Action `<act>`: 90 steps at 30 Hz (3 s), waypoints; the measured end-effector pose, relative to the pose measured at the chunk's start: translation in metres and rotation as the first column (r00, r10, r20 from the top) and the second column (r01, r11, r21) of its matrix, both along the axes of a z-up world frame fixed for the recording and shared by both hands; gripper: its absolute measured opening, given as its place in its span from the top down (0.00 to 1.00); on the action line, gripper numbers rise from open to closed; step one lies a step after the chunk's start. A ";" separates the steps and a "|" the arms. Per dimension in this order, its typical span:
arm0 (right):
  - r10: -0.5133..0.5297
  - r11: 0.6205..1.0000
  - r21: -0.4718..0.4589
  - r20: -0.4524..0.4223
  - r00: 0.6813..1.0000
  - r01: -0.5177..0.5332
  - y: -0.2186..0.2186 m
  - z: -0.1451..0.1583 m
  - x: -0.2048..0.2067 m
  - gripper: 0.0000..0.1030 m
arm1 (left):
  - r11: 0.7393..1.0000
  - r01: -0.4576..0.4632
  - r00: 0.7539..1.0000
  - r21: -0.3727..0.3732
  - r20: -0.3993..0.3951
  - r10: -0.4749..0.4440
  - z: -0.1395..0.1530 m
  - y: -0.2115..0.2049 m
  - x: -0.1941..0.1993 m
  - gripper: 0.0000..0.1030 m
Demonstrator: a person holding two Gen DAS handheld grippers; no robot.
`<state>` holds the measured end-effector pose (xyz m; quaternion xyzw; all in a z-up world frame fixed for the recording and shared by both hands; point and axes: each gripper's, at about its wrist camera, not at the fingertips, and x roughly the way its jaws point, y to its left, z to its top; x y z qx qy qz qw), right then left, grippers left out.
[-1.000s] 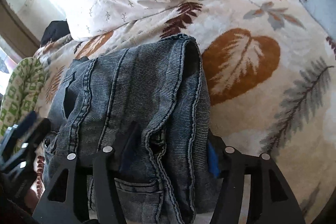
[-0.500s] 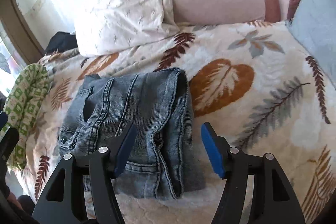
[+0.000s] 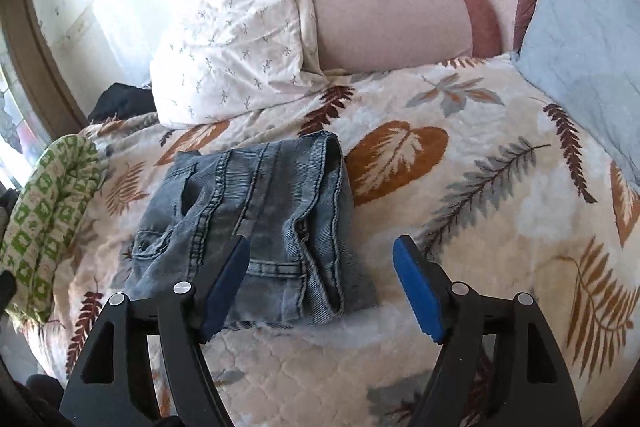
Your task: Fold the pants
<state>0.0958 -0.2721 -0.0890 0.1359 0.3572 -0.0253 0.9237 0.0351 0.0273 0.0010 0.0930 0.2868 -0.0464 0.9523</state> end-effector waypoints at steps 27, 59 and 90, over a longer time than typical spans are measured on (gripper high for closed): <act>0.061 0.996 -0.059 -0.020 0.998 -0.062 0.158 -0.033 -0.097 0.25 | 0.991 -0.117 0.988 -0.057 0.097 0.122 0.060 0.137 -0.141 0.00; 0.192 0.979 -0.107 0.773 0.604 -0.175 0.236 0.299 -0.293 0.04 | 0.885 -0.348 0.766 -0.310 0.449 0.459 0.214 0.230 -0.273 0.00; -0.030 0.958 -0.209 0.602 0.798 0.195 0.120 0.105 -0.223 0.00 | 0.997 -0.073 0.980 -0.033 0.184 0.078 0.082 0.010 -0.082 0.00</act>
